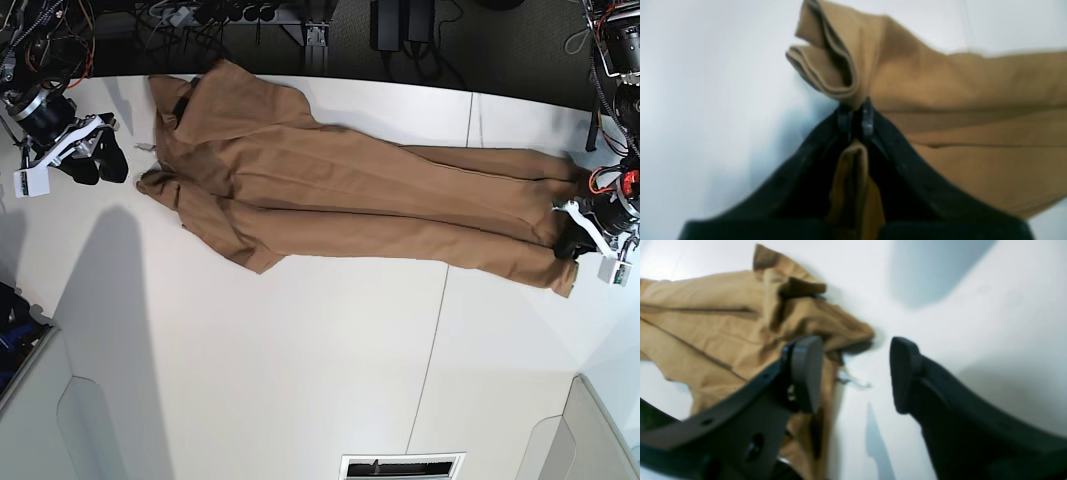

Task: Layout the t-shirt on the table in an organized manner, then fold the t-shirt properly
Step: 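Lift the strip end with the left gripper and fold it toward the right gripper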

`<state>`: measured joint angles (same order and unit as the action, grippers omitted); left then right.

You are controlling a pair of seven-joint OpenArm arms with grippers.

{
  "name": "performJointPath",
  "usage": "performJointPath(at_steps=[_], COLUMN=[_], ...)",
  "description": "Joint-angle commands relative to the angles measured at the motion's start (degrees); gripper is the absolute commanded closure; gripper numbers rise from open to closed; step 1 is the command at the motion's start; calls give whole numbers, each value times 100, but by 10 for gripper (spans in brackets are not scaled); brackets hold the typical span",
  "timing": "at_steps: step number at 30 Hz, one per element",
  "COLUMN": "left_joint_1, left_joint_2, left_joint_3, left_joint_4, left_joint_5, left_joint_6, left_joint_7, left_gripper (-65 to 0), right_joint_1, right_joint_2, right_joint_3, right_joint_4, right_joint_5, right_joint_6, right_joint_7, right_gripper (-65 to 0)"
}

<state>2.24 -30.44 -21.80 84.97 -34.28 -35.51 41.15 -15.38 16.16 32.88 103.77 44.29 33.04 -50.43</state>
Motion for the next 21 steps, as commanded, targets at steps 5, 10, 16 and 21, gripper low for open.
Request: performJointPath(at_steps=[5,10,16,21], left_joint_1=[503,791,730,730], left_joint_2=[-68,354,1185,1665], left_joint_3=[409,1513,2492,2747], left_joint_4=[1714,2736,2791,2518], left_joint_5=[-553,-105,1115,1285], left_joint_6=[37,356,708,732], left_joint_7=[269,275,131,129], left_gripper=[0,0,0,-5], right_joint_1=[44,42,42,42], right_joint_2=[79,79,79,76], right_joint_3=[35,35,35,35], right_joint_4=[92,92,92,92], right_joint_5=[114,114,109,68], right_joint_6=[17,17,17,17], right_joint_7=[118,160,155,199], right_gripper=[-317,-317,-317,-317])
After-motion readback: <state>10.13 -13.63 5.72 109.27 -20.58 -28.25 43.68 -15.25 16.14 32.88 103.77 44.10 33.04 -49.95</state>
